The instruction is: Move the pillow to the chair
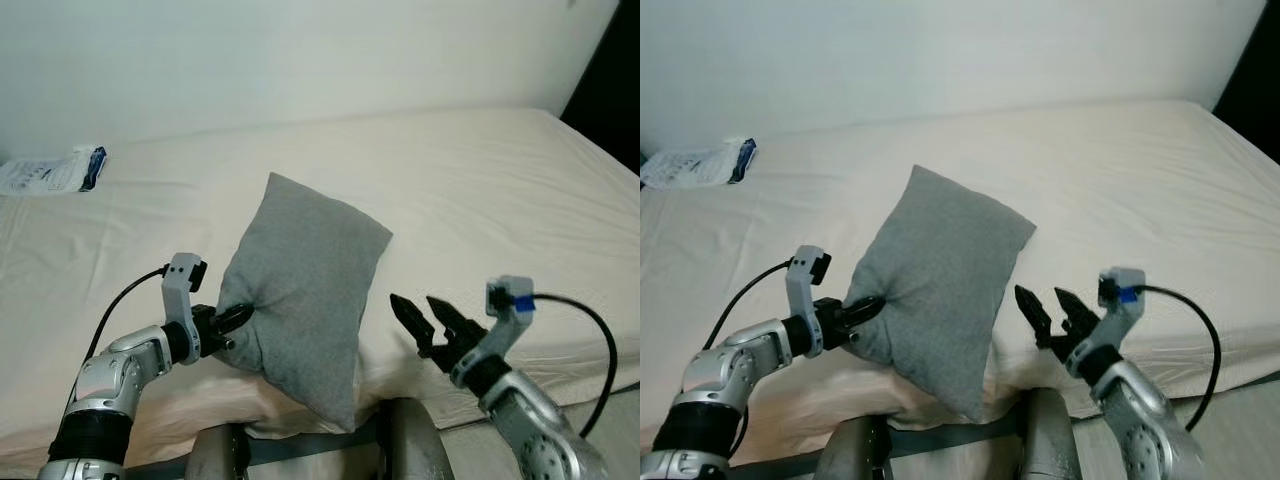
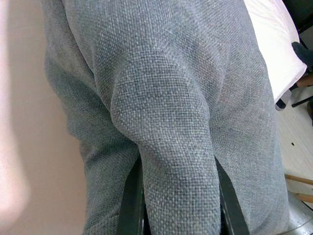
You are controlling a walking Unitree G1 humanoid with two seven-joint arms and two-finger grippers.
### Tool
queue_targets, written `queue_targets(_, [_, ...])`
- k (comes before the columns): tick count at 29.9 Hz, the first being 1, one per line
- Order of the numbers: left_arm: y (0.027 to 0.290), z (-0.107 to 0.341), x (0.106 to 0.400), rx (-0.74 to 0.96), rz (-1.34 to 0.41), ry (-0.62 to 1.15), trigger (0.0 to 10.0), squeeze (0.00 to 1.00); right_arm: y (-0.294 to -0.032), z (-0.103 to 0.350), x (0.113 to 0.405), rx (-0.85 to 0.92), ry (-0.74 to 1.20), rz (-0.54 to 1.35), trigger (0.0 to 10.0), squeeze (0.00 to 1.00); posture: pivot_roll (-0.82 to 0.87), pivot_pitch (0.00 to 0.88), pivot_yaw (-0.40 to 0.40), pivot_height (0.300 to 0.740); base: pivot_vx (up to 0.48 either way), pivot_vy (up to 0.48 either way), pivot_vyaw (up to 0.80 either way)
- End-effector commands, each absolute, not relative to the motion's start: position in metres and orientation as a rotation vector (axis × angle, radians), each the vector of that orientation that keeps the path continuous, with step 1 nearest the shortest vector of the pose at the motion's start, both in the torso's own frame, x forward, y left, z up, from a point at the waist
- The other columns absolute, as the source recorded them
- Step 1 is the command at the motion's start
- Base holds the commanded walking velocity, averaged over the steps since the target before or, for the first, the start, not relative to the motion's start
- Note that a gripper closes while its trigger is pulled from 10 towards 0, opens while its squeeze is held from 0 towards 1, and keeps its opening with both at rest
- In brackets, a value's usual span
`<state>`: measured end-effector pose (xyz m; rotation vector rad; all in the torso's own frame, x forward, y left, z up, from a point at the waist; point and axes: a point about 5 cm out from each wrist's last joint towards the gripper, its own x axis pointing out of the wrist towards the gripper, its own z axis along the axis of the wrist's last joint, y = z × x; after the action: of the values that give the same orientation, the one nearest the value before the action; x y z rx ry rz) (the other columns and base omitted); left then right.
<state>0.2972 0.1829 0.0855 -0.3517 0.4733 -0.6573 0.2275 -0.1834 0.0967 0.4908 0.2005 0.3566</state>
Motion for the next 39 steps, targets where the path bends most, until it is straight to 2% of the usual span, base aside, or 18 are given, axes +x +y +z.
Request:
queue_targets(1, [0.171,0.081,0.293,-0.370,-0.698,0.497,0.0,0.00,-0.183,0.093,0.224,0.504,0.214,0.349,10.0,0.00,-0.06,0.083,-0.022,0.581,0.000,0.000,0.00])
queue_targets(7, [0.171,0.083,0.294,-0.371,-0.695,0.491,0.0,0.00,-0.184,0.077,0.214,0.473,0.286,0.303,10.0,0.00,-0.06,0.082,-0.020,0.581,0.000,0.000,0.00])
queue_targets(8, [0.171,0.084,0.294,-0.372,-0.693,0.488,0.0,0.00,-0.188,0.063,0.204,0.450,0.359,0.256,10.0,0.00,-0.06,0.085,-0.017,0.581,0.000,0.000,0.00])
queue_targets(11, [0.171,0.084,0.294,-0.372,-0.693,0.489,0.0,0.00,-0.191,0.054,0.202,0.434,0.415,0.207,10.0,0.00,-0.06,0.085,-0.017,0.581,0.000,0.000,0.00])
queue_targets(13, [0.170,0.083,0.294,-0.371,-0.696,0.491,0.0,0.00,-0.199,0.038,0.202,0.369,0.500,0.109,10.0,0.00,-0.06,0.087,-0.018,0.581,0.000,0.000,0.00])
queue_targets(15, [0.168,0.084,0.294,-0.372,-0.699,0.488,0.0,0.00,-0.211,0.022,0.208,0.364,0.543,-0.029,10.0,0.00,-0.06,0.089,-0.019,0.581,0.000,0.000,0.00])
queue_targets(19, [0.165,0.084,0.297,-0.335,-0.689,0.477,0.0,0.00,-0.220,0.009,0.225,0.402,0.544,-0.151,10.0,0.00,-0.05,0.091,-0.020,0.581,0.000,0.000,0.00])
queue_targets(21, [0.165,0.084,0.297,-0.335,-0.689,0.477,0.0,0.00,-0.220,0.009,0.225,0.402,0.544,-0.151,10.0,0.00,-0.05,0.091,-0.020,0.581,0.000,0.000,0.00])
queue_targets(25, [0.161,0.086,0.300,-0.347,-0.677,0.452,0.0,0.00,-0.212,0.002,0.249,0.400,0.528,-0.134,10.0,0.00,-0.04,0.093,-0.019,0.581,0.000,0.000,0.00])
queue_targets(30, [0.162,0.090,0.303,-0.357,-0.641,0.414,0.0,0.00,-0.213,-0.001,0.263,0.370,0.534,-0.151,10.0,0.00,-0.03,0.096,-0.020,0.581,0.000,0.000,0.00])
queue_targets(33, [0.161,0.092,0.304,-0.365,-0.630,0.398,0.0,0.00,-0.212,0.004,0.274,0.424,0.494,-0.148,10.0,0.00,-0.03,0.099,-0.022,0.581,0.000,0.000,0.00])
queue_targets(34, [0.160,0.094,0.303,-0.399,-0.641,0.389,0.0,0.00,-0.207,0.014,0.286,0.526,0.422,-0.100,10.0,0.00,-0.03,0.099,-0.022,0.581,0.000,0.000,0.00])
queue_targets(39, [0.160,0.095,0.298,-0.432,-0.689,0.401,0.0,0.00,-0.194,0.036,0.308,0.572,0.317,0.025,10.0,0.00,-0.02,0.099,-0.024,0.581,0.000,0.000,0.00])
